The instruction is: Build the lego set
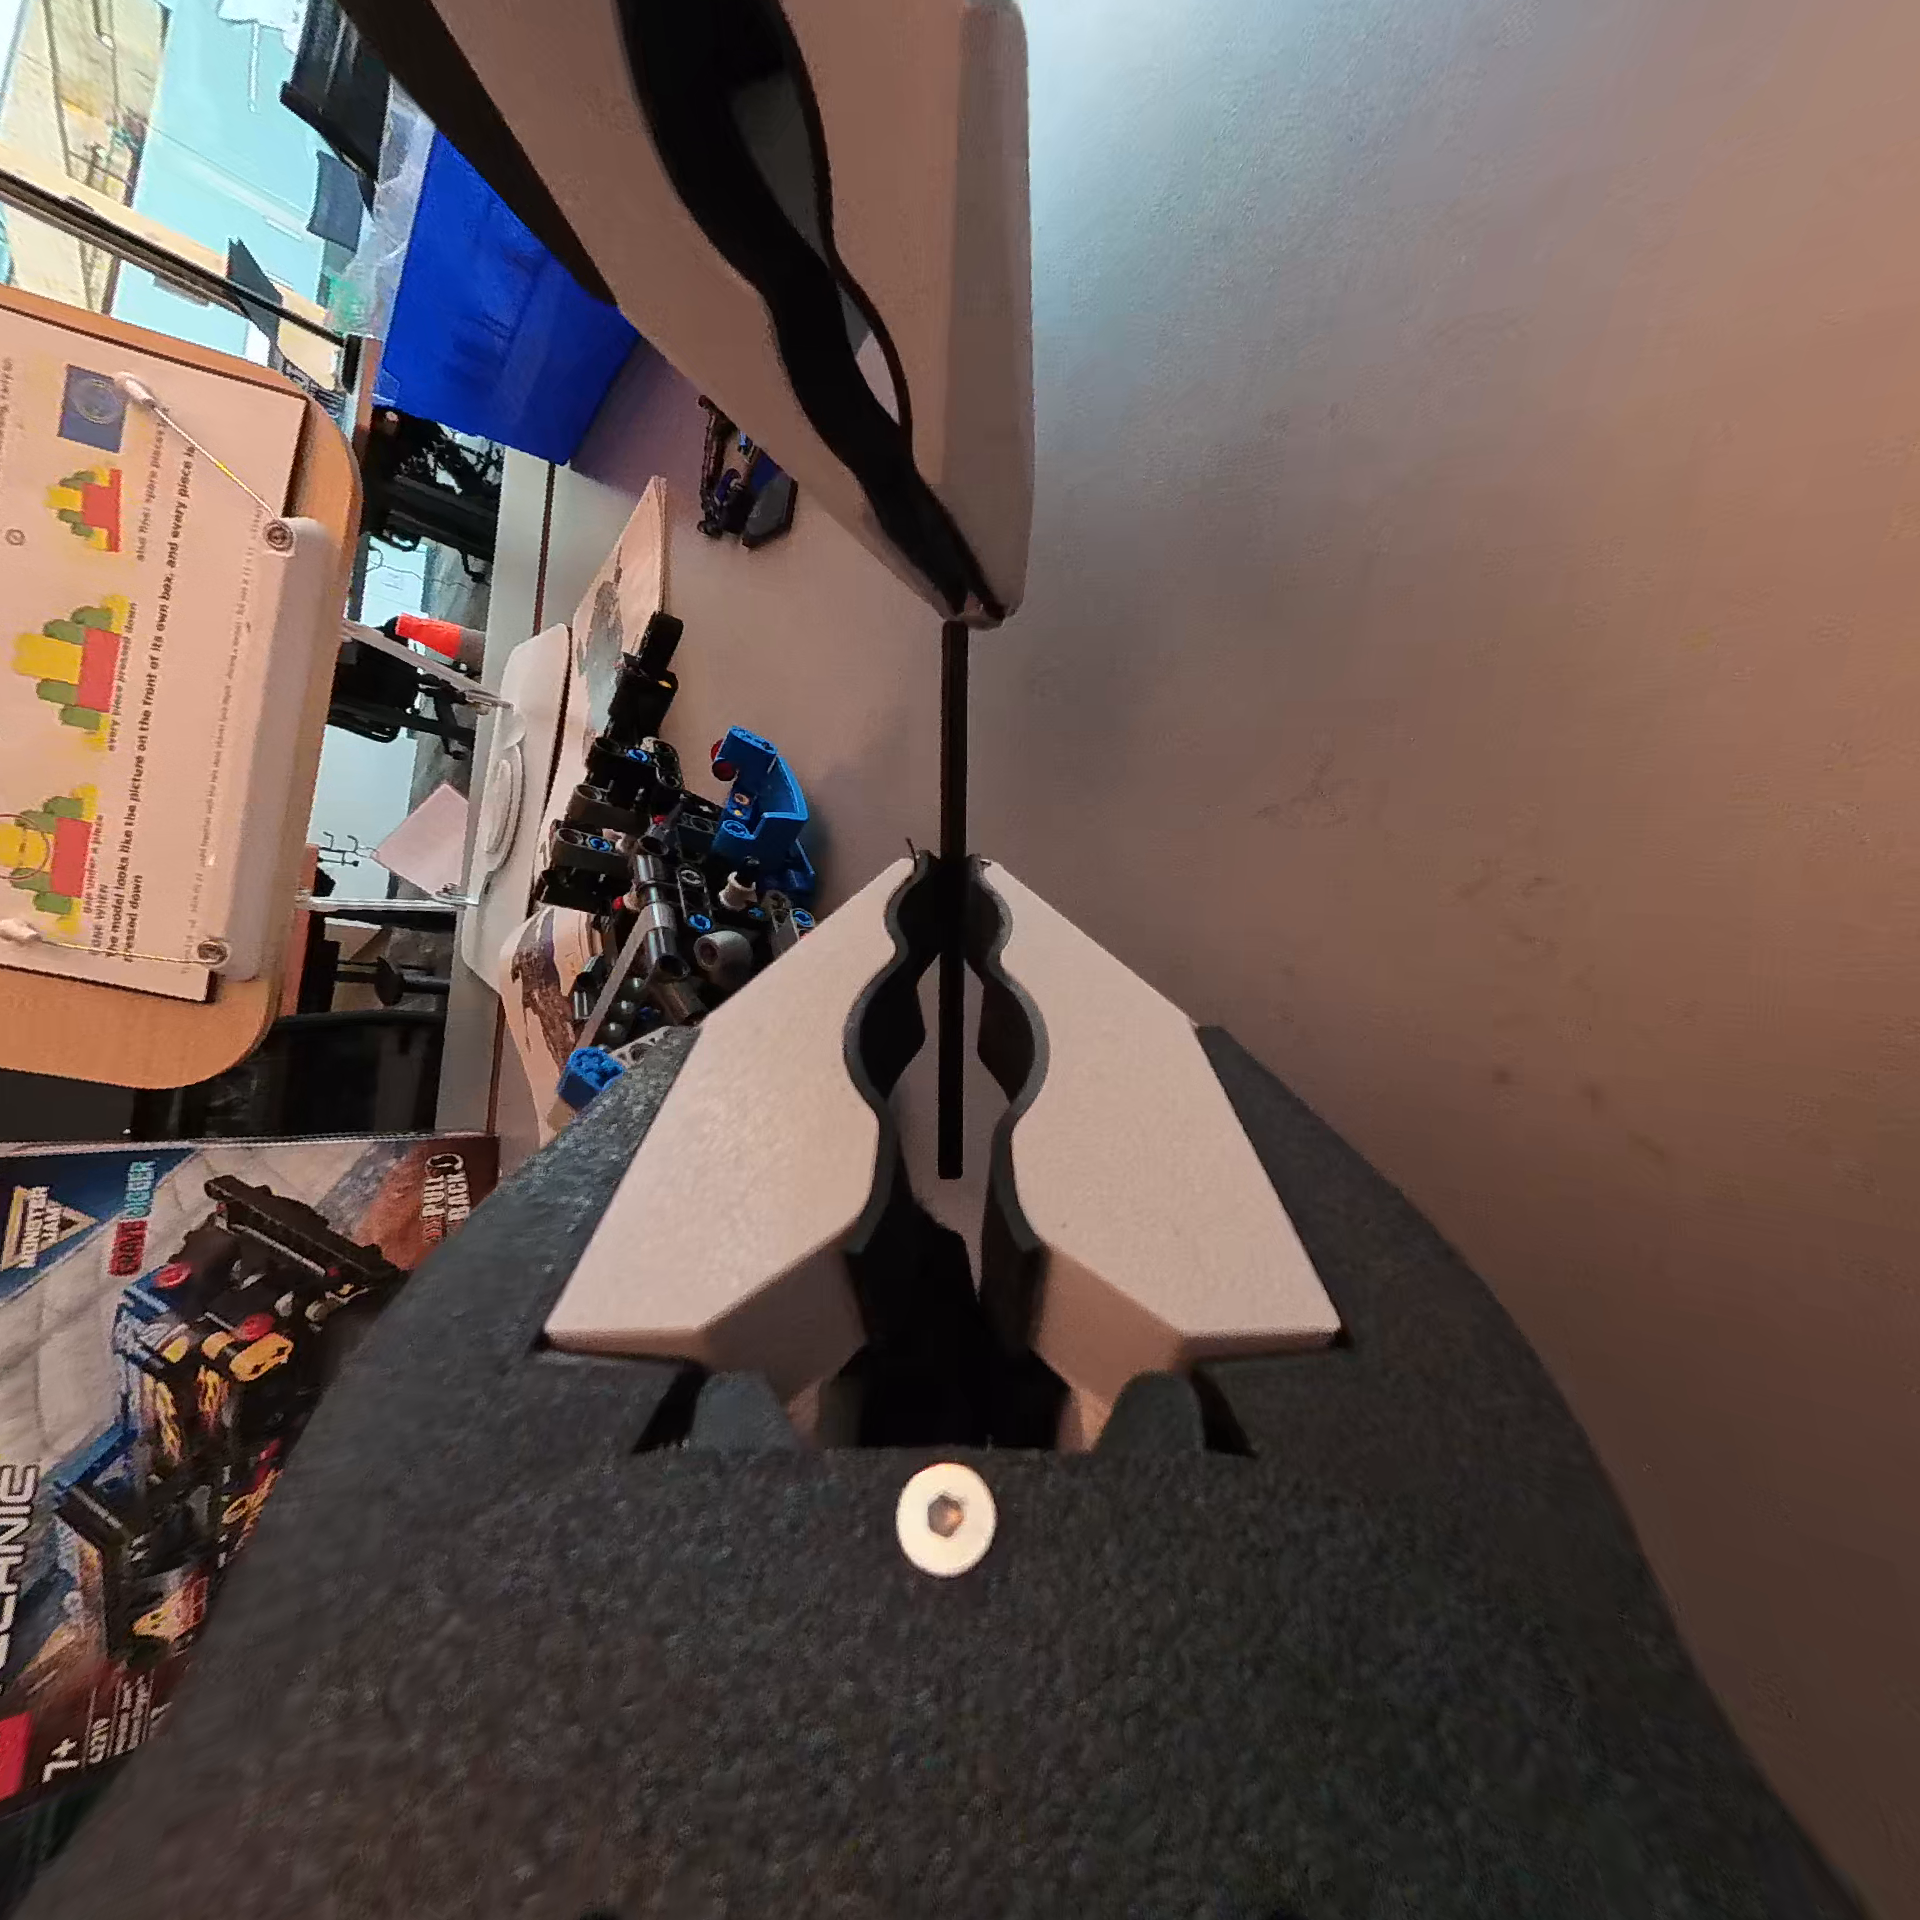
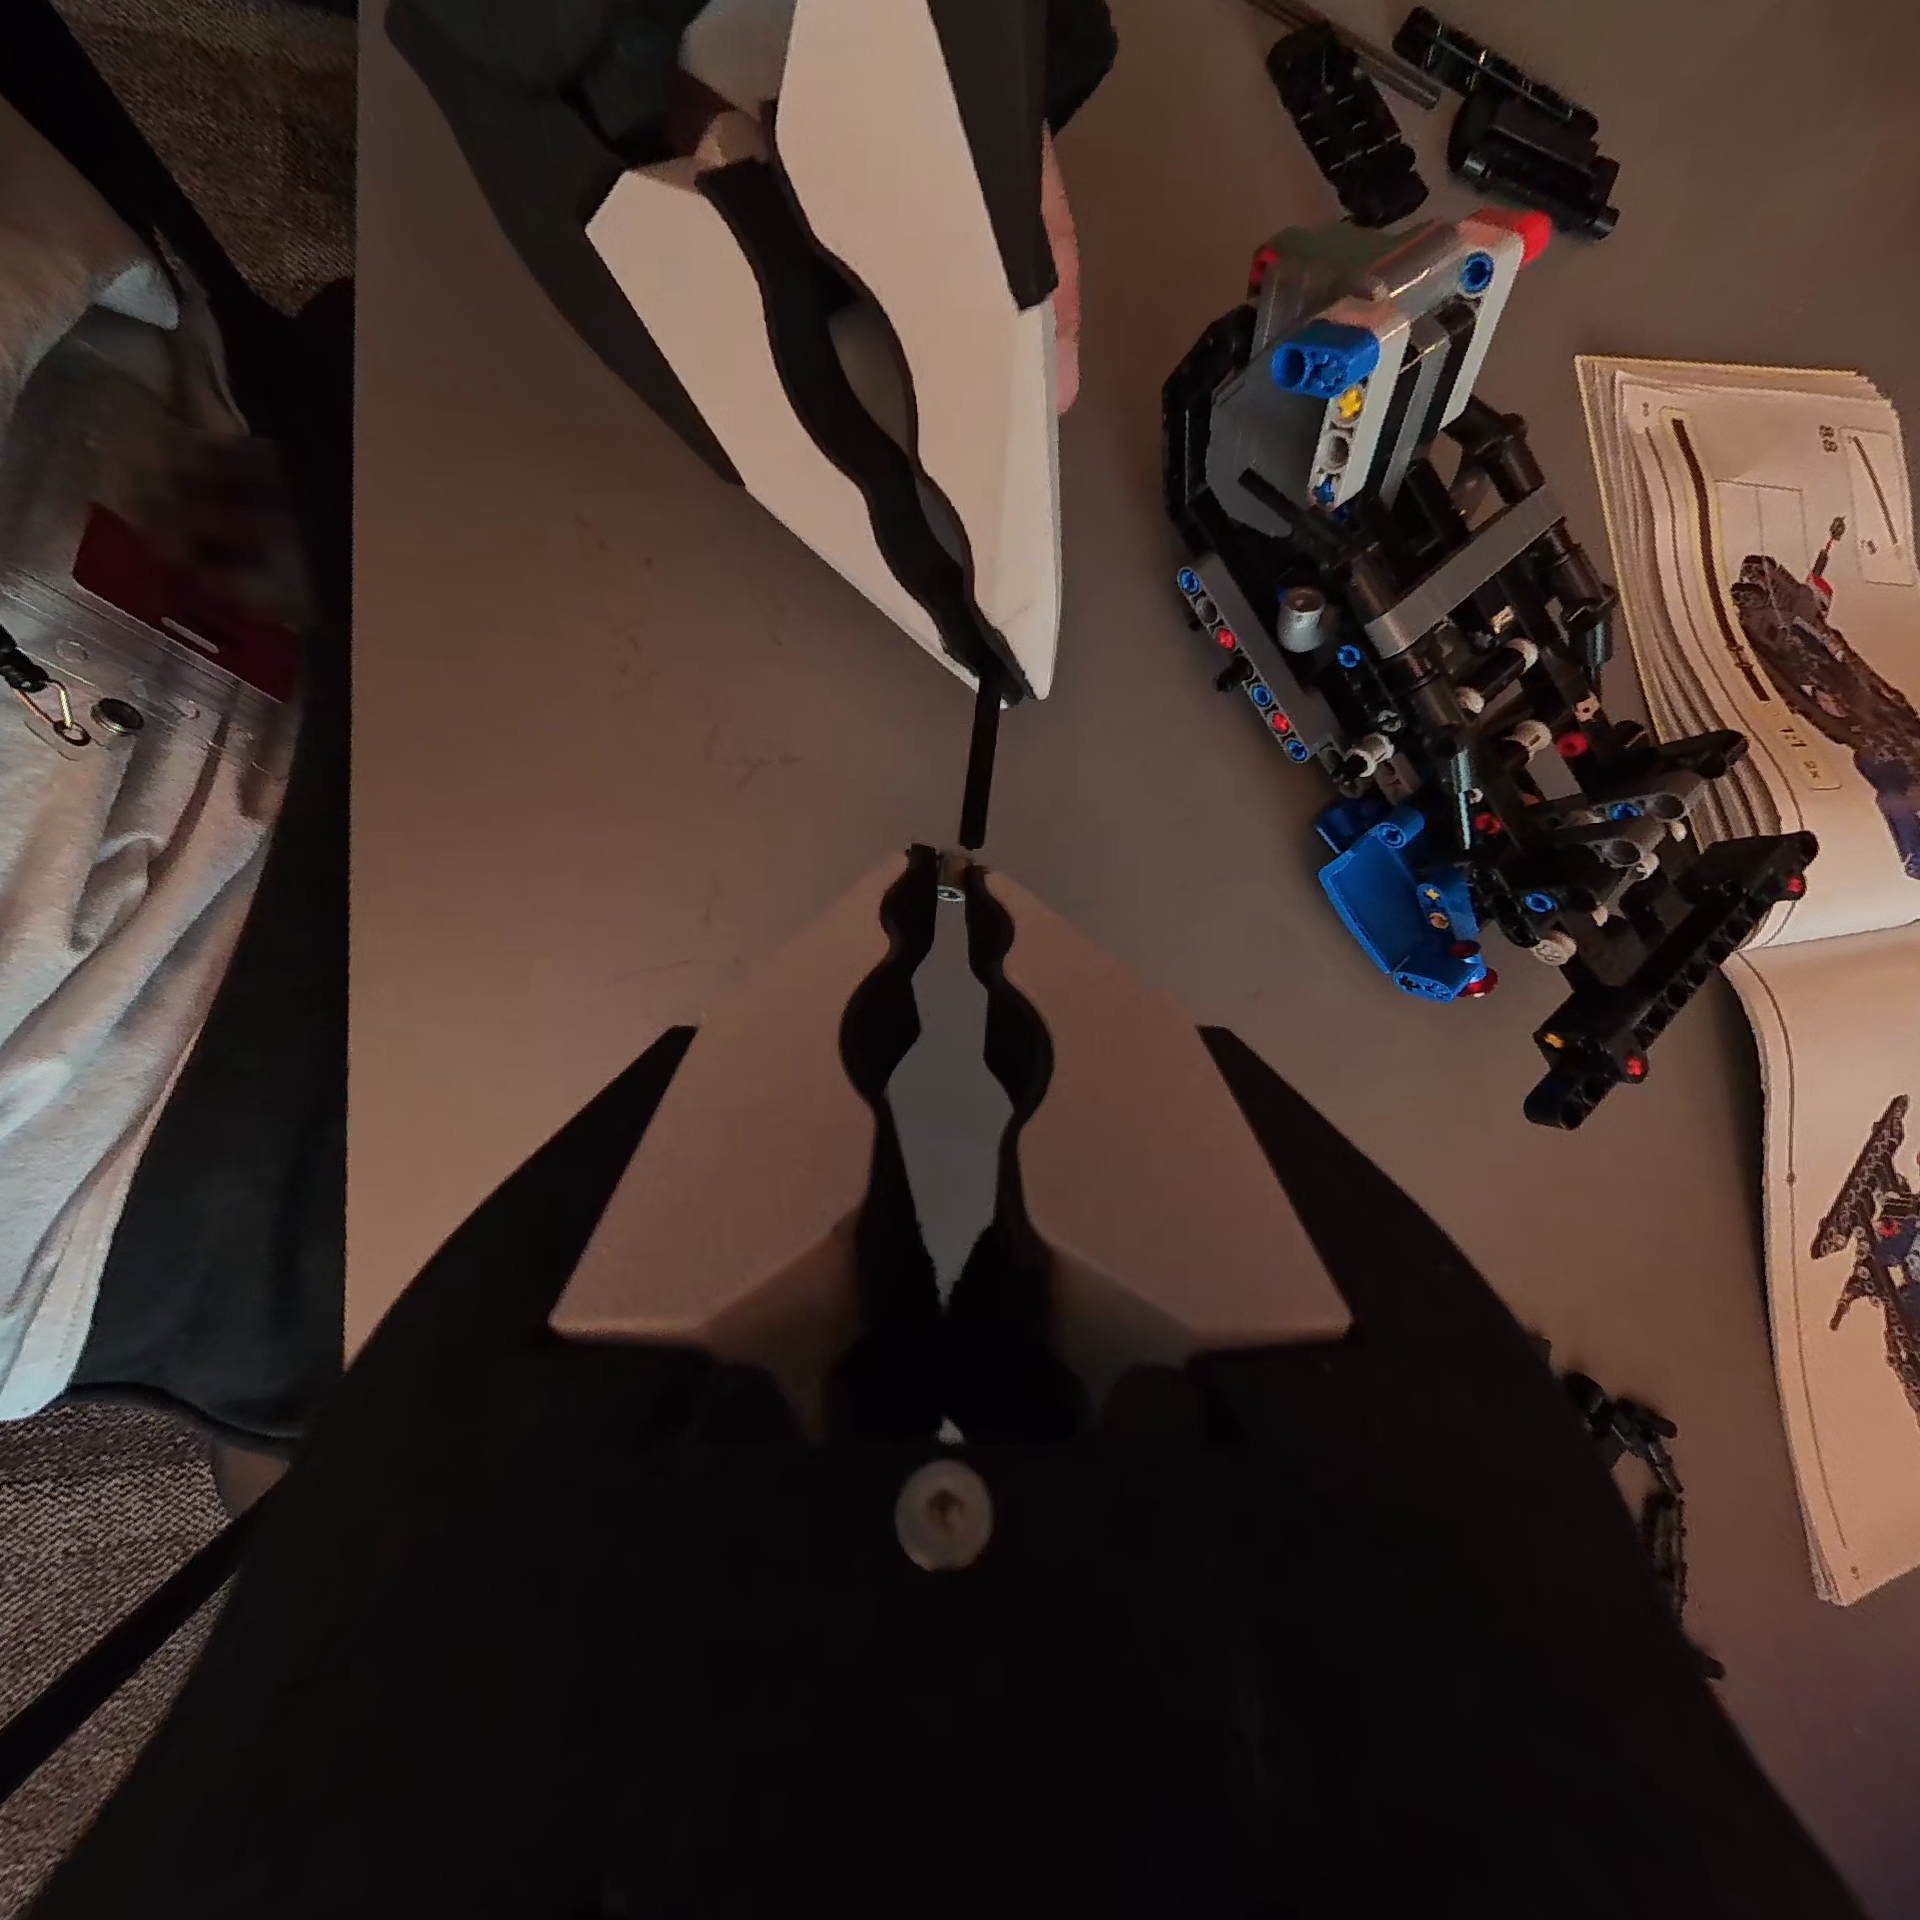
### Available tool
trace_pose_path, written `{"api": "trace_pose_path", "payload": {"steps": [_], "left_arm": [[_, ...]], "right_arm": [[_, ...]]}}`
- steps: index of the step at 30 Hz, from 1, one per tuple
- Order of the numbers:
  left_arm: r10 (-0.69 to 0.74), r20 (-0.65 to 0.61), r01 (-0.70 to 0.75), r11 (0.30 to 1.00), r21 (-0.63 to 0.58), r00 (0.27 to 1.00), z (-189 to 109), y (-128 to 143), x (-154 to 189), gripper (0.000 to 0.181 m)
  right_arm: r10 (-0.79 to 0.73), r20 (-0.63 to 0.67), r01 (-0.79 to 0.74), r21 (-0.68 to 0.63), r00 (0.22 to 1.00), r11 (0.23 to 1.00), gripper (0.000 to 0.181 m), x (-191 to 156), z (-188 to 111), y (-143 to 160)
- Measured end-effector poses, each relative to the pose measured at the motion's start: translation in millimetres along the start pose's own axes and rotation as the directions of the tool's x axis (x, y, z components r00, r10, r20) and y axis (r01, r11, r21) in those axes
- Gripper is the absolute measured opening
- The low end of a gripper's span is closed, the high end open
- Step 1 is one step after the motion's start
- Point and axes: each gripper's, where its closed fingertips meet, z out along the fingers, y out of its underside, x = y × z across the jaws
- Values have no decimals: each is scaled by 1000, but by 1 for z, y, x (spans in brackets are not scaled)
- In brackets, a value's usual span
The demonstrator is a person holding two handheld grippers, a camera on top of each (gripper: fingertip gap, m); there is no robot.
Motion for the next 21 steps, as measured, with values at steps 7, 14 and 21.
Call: {"api": "trace_pose_path", "payload": {"steps": [7,14,21], "left_arm": [[15,4,-15,1000,1,1000,-1,-1,1,2],[14,2,-14,1000,-1,1000,-1,-1,1,2],[22,-3,-22,1000,0,1000,-1,-1,3,2]], "right_arm": [[17,-1,-17,18,1000,1000,5,2,-2,-2],[13,-2,-13,13,1000,1000,5,1,-2,-3],[-6,-5,6,10,1000,1000,5,-1,-1,-2]]}}
